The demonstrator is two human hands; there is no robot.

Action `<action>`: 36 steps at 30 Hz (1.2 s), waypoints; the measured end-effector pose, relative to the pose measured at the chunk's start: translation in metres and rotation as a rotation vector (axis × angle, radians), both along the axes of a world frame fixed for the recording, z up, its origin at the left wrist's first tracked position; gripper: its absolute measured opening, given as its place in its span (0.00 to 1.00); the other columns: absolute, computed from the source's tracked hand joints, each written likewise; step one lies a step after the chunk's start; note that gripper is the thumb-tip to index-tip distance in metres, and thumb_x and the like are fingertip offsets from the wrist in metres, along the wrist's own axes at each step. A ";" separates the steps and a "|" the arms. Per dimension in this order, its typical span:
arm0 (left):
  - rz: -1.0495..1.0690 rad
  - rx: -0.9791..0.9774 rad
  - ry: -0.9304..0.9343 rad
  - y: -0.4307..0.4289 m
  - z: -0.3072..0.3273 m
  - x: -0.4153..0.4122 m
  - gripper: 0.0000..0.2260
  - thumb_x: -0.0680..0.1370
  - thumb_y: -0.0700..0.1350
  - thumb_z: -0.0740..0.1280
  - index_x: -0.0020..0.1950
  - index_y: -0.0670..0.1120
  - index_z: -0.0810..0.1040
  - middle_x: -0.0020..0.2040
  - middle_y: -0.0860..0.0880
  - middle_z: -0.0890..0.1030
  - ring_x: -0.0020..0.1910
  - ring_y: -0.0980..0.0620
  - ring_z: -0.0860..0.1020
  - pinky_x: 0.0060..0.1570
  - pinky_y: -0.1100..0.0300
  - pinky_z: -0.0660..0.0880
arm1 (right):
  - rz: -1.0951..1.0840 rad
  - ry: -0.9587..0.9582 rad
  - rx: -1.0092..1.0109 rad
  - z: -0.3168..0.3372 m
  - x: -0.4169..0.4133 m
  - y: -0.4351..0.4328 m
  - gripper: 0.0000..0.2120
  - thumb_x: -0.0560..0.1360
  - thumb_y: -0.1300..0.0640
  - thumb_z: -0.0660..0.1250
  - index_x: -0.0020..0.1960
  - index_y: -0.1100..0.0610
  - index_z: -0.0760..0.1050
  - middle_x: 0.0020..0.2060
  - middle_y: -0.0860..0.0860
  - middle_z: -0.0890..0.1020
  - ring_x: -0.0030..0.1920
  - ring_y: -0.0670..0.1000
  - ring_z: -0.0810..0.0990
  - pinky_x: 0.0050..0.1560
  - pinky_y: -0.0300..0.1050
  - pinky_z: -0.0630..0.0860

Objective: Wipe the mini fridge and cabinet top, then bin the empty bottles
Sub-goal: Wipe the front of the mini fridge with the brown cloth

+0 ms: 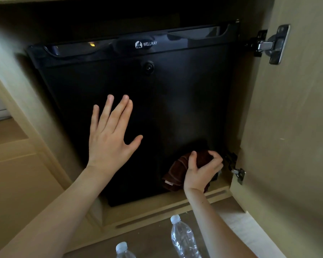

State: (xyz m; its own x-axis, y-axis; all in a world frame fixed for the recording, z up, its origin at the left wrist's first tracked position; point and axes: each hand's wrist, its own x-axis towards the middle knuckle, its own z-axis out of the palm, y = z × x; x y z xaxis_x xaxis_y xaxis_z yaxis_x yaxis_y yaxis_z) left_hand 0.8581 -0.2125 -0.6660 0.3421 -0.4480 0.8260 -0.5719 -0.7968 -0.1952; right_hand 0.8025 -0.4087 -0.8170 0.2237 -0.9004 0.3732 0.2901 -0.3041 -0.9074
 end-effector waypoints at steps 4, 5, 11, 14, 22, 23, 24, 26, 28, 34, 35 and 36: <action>-0.005 -0.003 0.002 0.000 -0.002 0.003 0.38 0.75 0.58 0.66 0.80 0.45 0.57 0.81 0.49 0.58 0.81 0.47 0.48 0.79 0.47 0.41 | -0.055 0.049 0.051 -0.015 0.000 -0.015 0.21 0.76 0.55 0.71 0.64 0.58 0.66 0.56 0.55 0.68 0.50 0.52 0.72 0.41 0.28 0.72; -0.005 -0.003 0.001 0.000 -0.003 0.003 0.38 0.75 0.58 0.66 0.81 0.45 0.57 0.81 0.49 0.58 0.81 0.47 0.48 0.79 0.47 0.41 | -0.060 0.091 0.072 -0.021 -0.001 -0.016 0.22 0.76 0.54 0.70 0.64 0.60 0.66 0.56 0.56 0.68 0.49 0.54 0.73 0.41 0.32 0.71; -0.008 -0.003 0.001 0.001 -0.001 0.001 0.38 0.75 0.57 0.66 0.80 0.45 0.57 0.80 0.48 0.58 0.81 0.47 0.48 0.79 0.48 0.41 | -0.076 0.210 0.176 -0.028 -0.002 -0.013 0.21 0.78 0.53 0.67 0.65 0.61 0.65 0.57 0.62 0.68 0.49 0.60 0.74 0.42 0.49 0.77; -0.025 -0.011 0.005 0.001 -0.003 0.001 0.38 0.75 0.56 0.69 0.80 0.45 0.58 0.80 0.48 0.59 0.81 0.47 0.48 0.79 0.48 0.42 | -0.089 0.050 0.133 0.000 0.000 -0.013 0.20 0.77 0.53 0.69 0.64 0.56 0.67 0.58 0.56 0.69 0.53 0.54 0.74 0.44 0.33 0.72; -0.041 -0.033 -0.031 0.000 -0.006 0.007 0.37 0.75 0.58 0.66 0.80 0.45 0.58 0.80 0.48 0.59 0.81 0.47 0.49 0.79 0.46 0.43 | -0.195 -0.276 0.038 0.113 0.013 -0.032 0.14 0.72 0.54 0.72 0.55 0.54 0.73 0.50 0.48 0.73 0.48 0.36 0.75 0.44 0.25 0.71; -0.048 -0.034 -0.039 0.000 -0.007 0.007 0.37 0.75 0.58 0.66 0.80 0.45 0.59 0.80 0.48 0.59 0.81 0.46 0.50 0.79 0.45 0.44 | -0.219 -0.284 -0.008 0.118 0.014 -0.034 0.13 0.72 0.55 0.72 0.55 0.56 0.75 0.49 0.51 0.74 0.48 0.35 0.74 0.44 0.25 0.71; -0.051 -0.032 -0.048 -0.001 -0.008 0.008 0.37 0.76 0.58 0.66 0.80 0.45 0.59 0.80 0.48 0.59 0.81 0.46 0.50 0.79 0.45 0.44 | -0.239 -0.287 -0.040 0.118 0.016 -0.036 0.13 0.72 0.55 0.72 0.54 0.58 0.76 0.49 0.54 0.75 0.48 0.35 0.74 0.45 0.25 0.70; -0.054 -0.034 -0.068 -0.001 -0.009 0.009 0.37 0.76 0.57 0.67 0.80 0.44 0.59 0.80 0.48 0.60 0.81 0.46 0.50 0.78 0.46 0.43 | -0.253 -0.276 -0.058 0.110 0.019 -0.037 0.14 0.73 0.56 0.72 0.55 0.61 0.77 0.49 0.57 0.76 0.48 0.39 0.75 0.47 0.26 0.71; -0.070 -0.049 -0.083 -0.002 -0.009 0.011 0.36 0.76 0.57 0.67 0.80 0.44 0.60 0.80 0.48 0.60 0.81 0.46 0.50 0.78 0.46 0.42 | -0.261 -0.240 -0.055 0.093 0.020 -0.036 0.15 0.73 0.56 0.73 0.55 0.63 0.77 0.50 0.58 0.76 0.48 0.41 0.75 0.48 0.27 0.71; -0.062 -0.066 -0.102 -0.006 -0.009 0.012 0.36 0.76 0.57 0.68 0.80 0.45 0.60 0.80 0.49 0.60 0.81 0.47 0.48 0.78 0.46 0.41 | -0.277 -0.148 0.013 0.039 0.018 -0.036 0.18 0.75 0.51 0.69 0.57 0.63 0.75 0.50 0.53 0.74 0.50 0.32 0.72 0.47 0.23 0.69; -0.060 -0.067 -0.105 -0.006 -0.009 0.012 0.36 0.76 0.57 0.68 0.80 0.45 0.60 0.80 0.48 0.61 0.81 0.47 0.47 0.78 0.46 0.41 | -0.273 -0.133 0.037 0.028 0.017 -0.035 0.18 0.75 0.50 0.69 0.58 0.62 0.74 0.51 0.50 0.72 0.50 0.31 0.72 0.47 0.23 0.69; -0.059 -0.067 -0.106 -0.006 -0.008 0.012 0.36 0.76 0.57 0.68 0.79 0.45 0.60 0.80 0.48 0.61 0.81 0.47 0.47 0.78 0.45 0.41 | -0.272 -0.120 0.070 0.017 0.017 -0.035 0.18 0.76 0.50 0.68 0.59 0.60 0.73 0.52 0.49 0.71 0.51 0.31 0.72 0.46 0.23 0.70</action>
State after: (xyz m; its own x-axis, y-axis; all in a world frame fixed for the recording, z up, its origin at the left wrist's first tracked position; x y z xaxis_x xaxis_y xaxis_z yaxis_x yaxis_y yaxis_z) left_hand 0.8706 -0.2185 -0.6744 0.2263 -0.4073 0.8848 -0.5972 -0.7756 -0.2043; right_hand 0.8190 -0.4438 -0.8003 -0.0711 -0.9456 0.3176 0.3133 -0.3235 -0.8929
